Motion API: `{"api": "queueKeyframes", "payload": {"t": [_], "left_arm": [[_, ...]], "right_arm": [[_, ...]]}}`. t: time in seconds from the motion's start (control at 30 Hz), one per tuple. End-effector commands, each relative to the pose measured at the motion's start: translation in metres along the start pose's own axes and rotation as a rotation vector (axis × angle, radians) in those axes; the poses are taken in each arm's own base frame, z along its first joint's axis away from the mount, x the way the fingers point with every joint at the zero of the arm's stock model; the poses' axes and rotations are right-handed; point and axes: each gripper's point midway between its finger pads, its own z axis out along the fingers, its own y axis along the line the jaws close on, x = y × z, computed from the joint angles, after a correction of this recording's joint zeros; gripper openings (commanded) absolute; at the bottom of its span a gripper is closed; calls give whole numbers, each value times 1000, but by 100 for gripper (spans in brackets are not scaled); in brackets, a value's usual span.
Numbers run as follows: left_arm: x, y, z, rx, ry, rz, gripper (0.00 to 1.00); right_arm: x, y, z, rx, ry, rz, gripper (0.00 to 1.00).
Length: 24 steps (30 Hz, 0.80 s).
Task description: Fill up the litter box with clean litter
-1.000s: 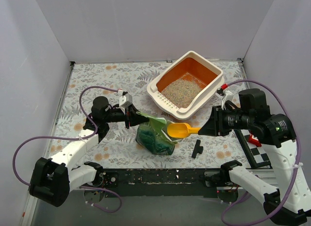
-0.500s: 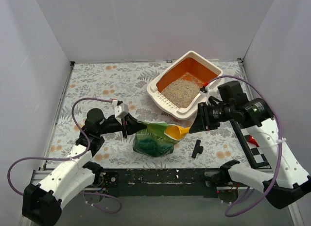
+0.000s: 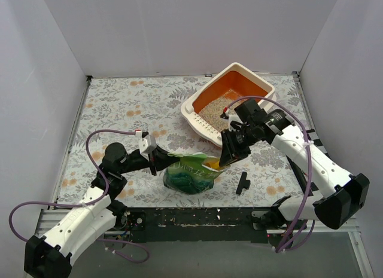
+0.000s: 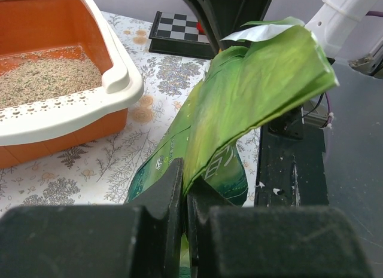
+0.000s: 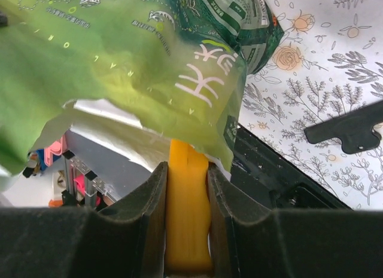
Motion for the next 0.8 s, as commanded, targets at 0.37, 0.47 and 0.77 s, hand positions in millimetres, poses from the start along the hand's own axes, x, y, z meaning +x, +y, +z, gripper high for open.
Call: {"api": "queueKeyframes", "payload": {"t": [0.37,0.47,0.77], "left_arm": [[0,9,0,-73,19,69,0],[1,18,-3,-128,44,81,0],[1,44,-15,-297,110,82,0]], "right_arm": [[-3,-15,102,-249,-24,35,1],[-7,-8,114,-334,-88,49,1],[-34,39,146,-534,-270,66,1]]}}
